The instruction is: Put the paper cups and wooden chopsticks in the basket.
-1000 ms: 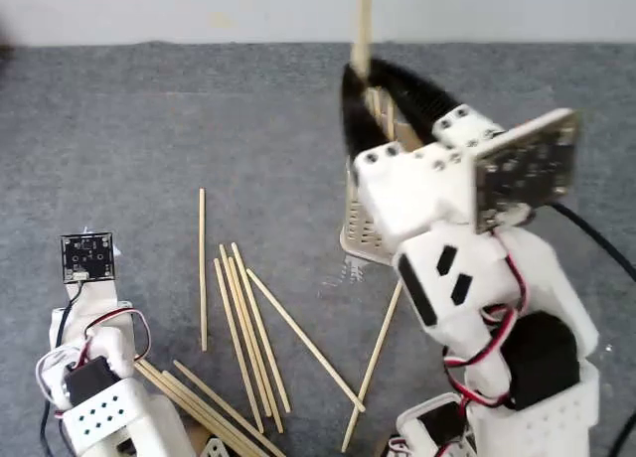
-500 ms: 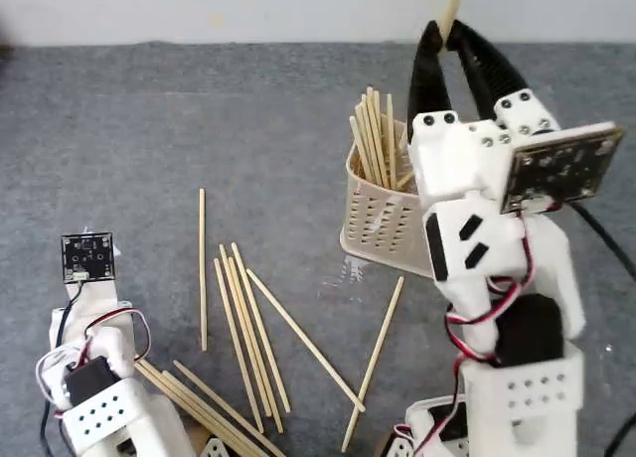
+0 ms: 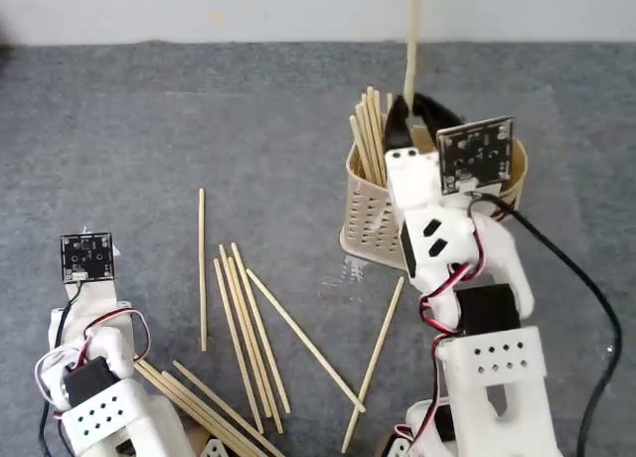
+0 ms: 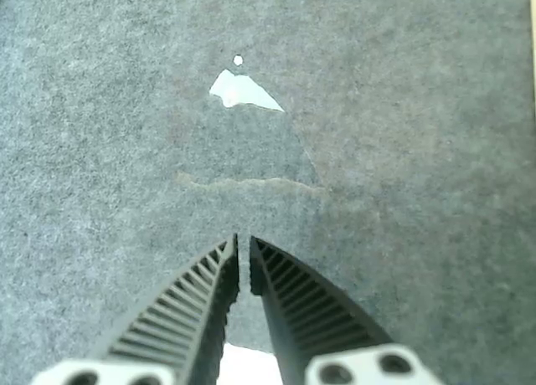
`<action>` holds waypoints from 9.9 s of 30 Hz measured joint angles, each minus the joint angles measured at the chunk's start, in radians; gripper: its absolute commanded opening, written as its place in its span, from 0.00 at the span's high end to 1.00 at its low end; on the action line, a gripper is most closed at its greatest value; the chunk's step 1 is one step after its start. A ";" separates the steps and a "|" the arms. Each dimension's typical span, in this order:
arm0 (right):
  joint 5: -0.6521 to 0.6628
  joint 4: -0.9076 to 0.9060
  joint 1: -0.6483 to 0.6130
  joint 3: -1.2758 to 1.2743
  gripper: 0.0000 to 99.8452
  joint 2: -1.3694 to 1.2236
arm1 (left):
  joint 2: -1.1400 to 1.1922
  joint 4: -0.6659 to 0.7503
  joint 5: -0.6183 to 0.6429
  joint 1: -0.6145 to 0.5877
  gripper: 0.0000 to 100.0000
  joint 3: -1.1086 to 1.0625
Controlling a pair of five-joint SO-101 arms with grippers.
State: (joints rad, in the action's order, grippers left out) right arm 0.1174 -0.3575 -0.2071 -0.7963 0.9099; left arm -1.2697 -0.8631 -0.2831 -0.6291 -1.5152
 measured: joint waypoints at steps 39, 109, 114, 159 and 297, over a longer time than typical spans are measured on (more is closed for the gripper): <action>-0.276 -0.735 -0.539 0.173 0.69 -0.446 | 0.000 0.000 0.000 0.000 0.97 0.000; -0.256 -0.565 -0.646 0.381 0.99 -1.074 | 0.000 0.000 0.000 0.000 0.97 0.000; -0.255 -0.740 -0.644 0.555 0.99 -1.076 | 0.000 0.000 0.000 0.002 0.97 0.000; 0.034 -0.493 -0.138 0.824 0.99 -0.207 | 0.000 0.000 0.000 0.002 0.97 0.000; 0.018 -0.410 -0.072 0.810 0.99 -0.279 | 0.000 0.000 0.000 0.048 0.97 0.000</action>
State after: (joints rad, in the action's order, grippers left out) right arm 0.1358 -0.7672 -0.2793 0.0138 0.6306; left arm -1.2697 -0.8631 -0.2831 -0.5815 -1.5152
